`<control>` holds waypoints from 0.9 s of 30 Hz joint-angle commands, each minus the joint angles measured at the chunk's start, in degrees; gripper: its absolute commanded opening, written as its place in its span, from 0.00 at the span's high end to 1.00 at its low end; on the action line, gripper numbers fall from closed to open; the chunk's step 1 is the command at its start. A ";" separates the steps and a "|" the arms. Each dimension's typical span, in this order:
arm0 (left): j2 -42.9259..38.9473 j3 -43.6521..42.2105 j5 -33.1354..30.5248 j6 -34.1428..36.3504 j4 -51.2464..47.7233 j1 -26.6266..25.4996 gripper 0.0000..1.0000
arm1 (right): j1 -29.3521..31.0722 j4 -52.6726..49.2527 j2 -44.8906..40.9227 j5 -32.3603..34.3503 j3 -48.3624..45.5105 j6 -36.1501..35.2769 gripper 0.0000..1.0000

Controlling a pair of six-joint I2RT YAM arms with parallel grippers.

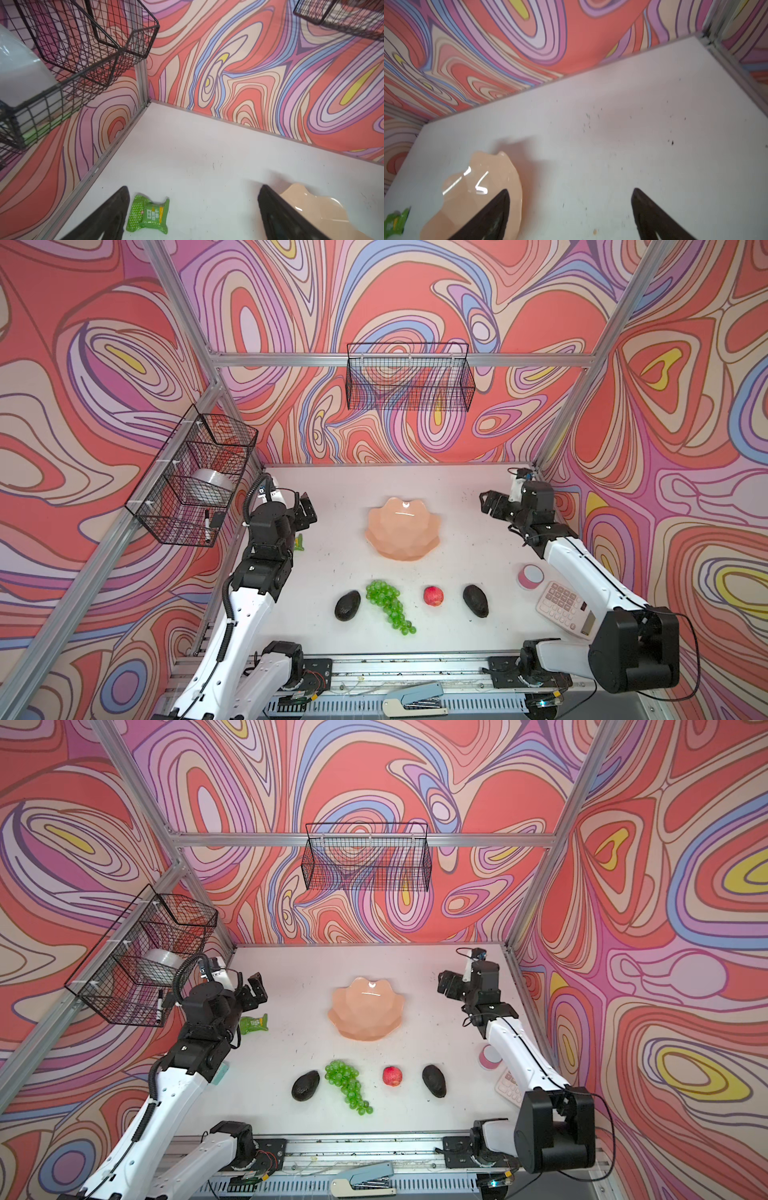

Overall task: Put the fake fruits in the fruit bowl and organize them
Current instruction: 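Reach the right gripper to the avocado nearest it and grasp it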

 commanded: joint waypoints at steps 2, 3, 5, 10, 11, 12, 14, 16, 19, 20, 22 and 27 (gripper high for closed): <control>1.20 2.94 4.87 -0.81 -11.44 0.30 0.07 | 8.38 -20.83 -8.83 4.46 -4.57 2.87 0.07; 1.52 2.90 4.66 -1.50 -11.71 0.26 0.07 | 11.25 -23.31 -10.75 6.61 -5.64 5.32 0.08; 1.87 2.41 4.62 -2.38 -11.43 0.38 0.07 | 16.10 -27.34 -13.23 9.63 -7.03 10.42 0.08; 1.72 2.45 8.64 -2.52 -10.93 0.57 0.07 | 25.33 -32.85 -13.61 12.37 -9.56 18.18 0.09; 1.65 2.60 9.11 -2.43 -11.33 0.57 0.07 | 26.60 -33.52 -13.26 12.24 -9.88 19.27 0.09; 1.52 2.88 9.25 -2.42 -11.91 0.57 0.06 | 28.12 -34.51 -13.02 13.02 -10.29 20.85 0.09; 0.98 2.76 9.26 -2.33 -12.74 0.57 0.07 | 31.02 -35.84 -13.08 14.67 -11.15 23.71 0.09; 0.09 2.13 8.78 -2.41 -12.88 0.57 0.07 | 32.71 -36.34 -13.07 15.15 -12.37 26.05 0.09; -0.91 1.42 8.16 -2.51 -12.47 0.57 0.06 | 32.89 -35.11 -12.83 15.48 -14.63 27.78 0.08; -1.07 1.40 8.13 -2.42 -12.38 0.57 0.06 | 32.89 -33.77 -12.62 15.36 -15.34 27.90 0.08; -1.14 1.40 8.13 -2.42 -12.32 0.57 0.07 | 32.89 -30.87 -11.05 15.08 -16.77 27.98 0.08; -0.58 2.01 8.05 -1.90 -13.82 0.57 0.06 | 32.93 -25.93 -3.36 14.26 -17.85 28.32 0.08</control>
